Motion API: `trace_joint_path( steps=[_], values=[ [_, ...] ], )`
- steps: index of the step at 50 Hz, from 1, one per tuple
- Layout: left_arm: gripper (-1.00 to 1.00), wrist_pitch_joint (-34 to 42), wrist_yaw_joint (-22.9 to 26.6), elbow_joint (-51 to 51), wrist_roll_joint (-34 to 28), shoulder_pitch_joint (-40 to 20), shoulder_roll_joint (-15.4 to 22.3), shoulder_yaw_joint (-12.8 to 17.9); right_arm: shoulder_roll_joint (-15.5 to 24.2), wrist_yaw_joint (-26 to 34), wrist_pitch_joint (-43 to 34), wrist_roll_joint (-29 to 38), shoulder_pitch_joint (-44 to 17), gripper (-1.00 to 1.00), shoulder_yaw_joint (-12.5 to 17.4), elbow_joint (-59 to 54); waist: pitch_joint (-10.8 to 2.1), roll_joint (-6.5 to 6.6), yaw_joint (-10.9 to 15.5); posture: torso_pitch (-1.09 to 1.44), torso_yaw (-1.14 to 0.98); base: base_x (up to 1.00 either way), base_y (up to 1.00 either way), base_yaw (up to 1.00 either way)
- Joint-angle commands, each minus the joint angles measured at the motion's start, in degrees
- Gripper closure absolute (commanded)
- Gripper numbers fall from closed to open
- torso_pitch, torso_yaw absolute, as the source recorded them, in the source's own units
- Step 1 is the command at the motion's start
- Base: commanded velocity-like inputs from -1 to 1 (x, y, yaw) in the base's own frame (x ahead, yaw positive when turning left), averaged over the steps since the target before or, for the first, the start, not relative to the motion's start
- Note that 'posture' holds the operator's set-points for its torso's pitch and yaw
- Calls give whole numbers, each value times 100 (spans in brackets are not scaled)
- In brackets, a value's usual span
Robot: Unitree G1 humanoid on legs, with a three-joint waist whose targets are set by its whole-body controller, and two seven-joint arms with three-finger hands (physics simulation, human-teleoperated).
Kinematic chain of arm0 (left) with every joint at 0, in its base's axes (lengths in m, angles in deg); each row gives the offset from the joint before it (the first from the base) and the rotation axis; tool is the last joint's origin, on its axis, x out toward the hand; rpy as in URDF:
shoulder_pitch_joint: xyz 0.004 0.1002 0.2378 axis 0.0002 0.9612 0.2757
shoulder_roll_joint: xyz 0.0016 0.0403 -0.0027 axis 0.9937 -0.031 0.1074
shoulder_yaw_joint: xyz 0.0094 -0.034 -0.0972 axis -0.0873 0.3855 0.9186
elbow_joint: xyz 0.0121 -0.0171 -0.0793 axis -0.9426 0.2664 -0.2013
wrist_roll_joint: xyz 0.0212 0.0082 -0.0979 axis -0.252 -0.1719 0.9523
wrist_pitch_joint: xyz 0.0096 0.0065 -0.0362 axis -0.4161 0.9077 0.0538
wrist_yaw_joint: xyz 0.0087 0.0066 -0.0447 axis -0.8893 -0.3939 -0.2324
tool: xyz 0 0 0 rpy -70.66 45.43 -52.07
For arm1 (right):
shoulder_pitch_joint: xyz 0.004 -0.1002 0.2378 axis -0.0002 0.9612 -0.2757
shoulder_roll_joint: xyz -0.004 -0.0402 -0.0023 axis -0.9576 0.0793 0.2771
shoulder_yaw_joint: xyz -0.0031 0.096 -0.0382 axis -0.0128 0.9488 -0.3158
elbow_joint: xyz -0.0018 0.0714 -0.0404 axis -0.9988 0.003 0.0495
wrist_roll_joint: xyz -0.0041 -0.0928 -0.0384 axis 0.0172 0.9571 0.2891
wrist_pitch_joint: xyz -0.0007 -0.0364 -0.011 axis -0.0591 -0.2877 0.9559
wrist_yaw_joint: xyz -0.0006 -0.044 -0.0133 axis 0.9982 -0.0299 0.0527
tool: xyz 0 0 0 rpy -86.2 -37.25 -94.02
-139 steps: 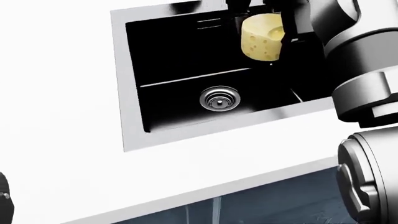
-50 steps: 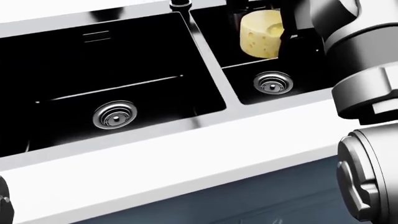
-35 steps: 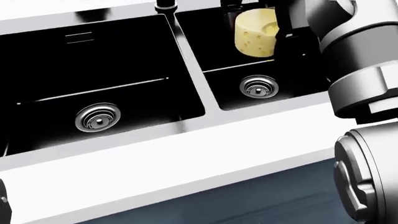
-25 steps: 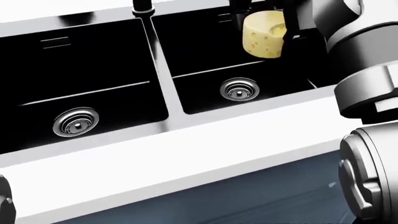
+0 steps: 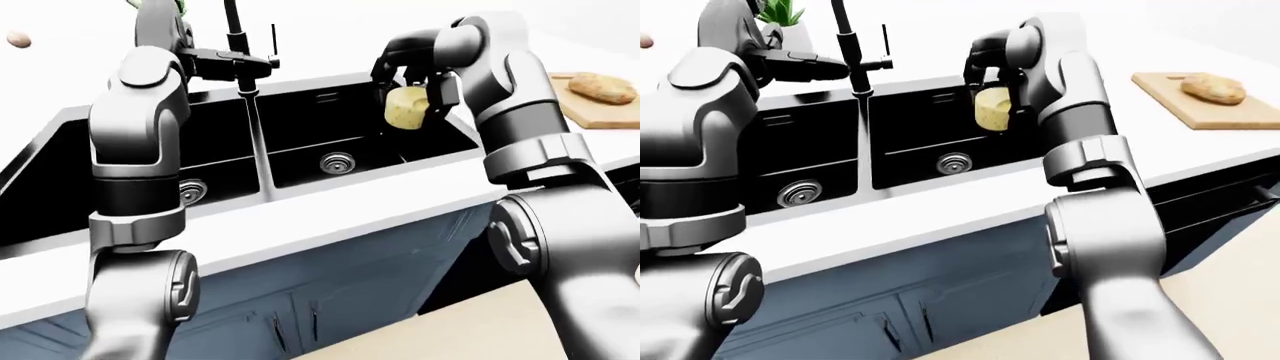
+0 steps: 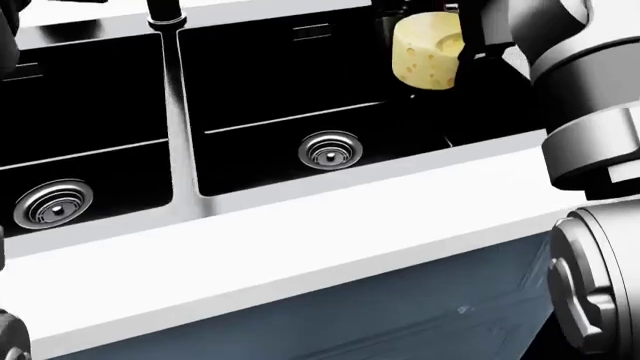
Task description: Pick up the wedge of cheese and place it on the slice of bread to prepare a simple cheese on bread dish.
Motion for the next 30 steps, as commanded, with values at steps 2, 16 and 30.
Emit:
trace_joint_path(
  steps=[2, 16, 30],
  values=[
    [-100, -186, -36, -208, -29, -296, 184, 134, 4, -96, 23, -51, -328, 100, 27, 225, -224, 58, 94, 0, 0, 0, -27, 0],
    [-100, -173, -37, -199, -34, -359, 196, 107, 27, -88, 21, -61, -342, 100, 30, 226, -259, 606, 45, 0, 0, 0, -27, 0],
    [-100, -201, -17, -121, -51, -433, 204, 104, 12, -113, 42, -40, -396, 100, 11, 133, -201, 128, 115, 0, 0, 0, -28, 0]
  ],
)
